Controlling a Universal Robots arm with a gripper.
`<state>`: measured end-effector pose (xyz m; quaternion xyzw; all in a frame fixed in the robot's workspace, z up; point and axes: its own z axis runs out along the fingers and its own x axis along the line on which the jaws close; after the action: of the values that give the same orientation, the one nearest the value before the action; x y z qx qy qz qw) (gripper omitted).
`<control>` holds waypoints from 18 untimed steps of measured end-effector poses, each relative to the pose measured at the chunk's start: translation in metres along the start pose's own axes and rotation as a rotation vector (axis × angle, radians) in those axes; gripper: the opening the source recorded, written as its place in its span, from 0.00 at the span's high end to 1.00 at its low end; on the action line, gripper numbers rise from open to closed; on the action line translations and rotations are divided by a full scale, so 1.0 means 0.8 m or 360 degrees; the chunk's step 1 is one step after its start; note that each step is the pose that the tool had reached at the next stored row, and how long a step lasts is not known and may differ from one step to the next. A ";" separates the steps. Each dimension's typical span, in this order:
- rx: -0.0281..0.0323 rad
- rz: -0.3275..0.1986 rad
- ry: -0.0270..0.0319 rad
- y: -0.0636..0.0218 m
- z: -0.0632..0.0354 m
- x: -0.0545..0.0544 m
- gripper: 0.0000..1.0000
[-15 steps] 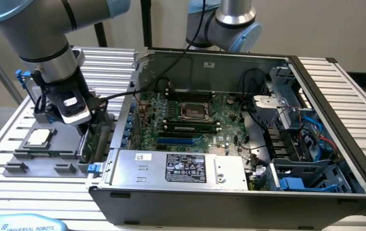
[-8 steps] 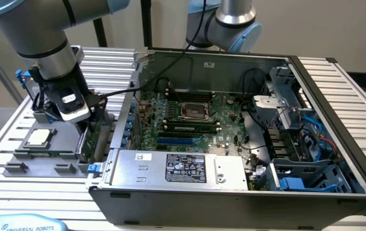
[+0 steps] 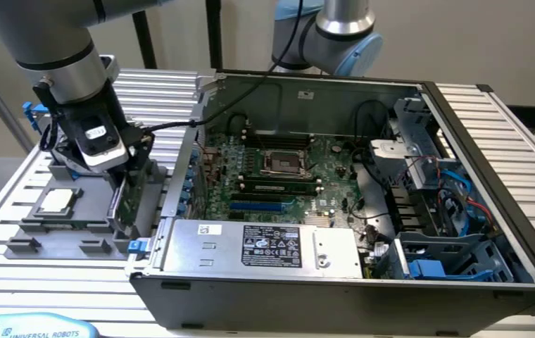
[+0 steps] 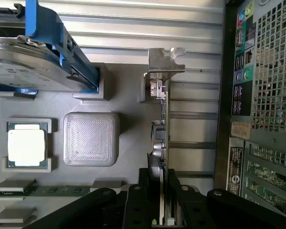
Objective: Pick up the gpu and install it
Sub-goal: 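Pick up the gpu and move the gpu toward the slot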
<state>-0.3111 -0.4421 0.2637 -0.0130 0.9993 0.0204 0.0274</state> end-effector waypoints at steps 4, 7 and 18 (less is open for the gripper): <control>0.00000 0.0000 0.00009 0.001 -0.018 -0.001 0.73; -0.00001 0.0000 0.00017 0.001 -0.034 -0.002 0.73; -0.00003 0.0000 0.00076 0.004 -0.096 -0.013 0.73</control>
<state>-0.3048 -0.4421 0.3411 -0.0130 0.9994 0.0205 0.0250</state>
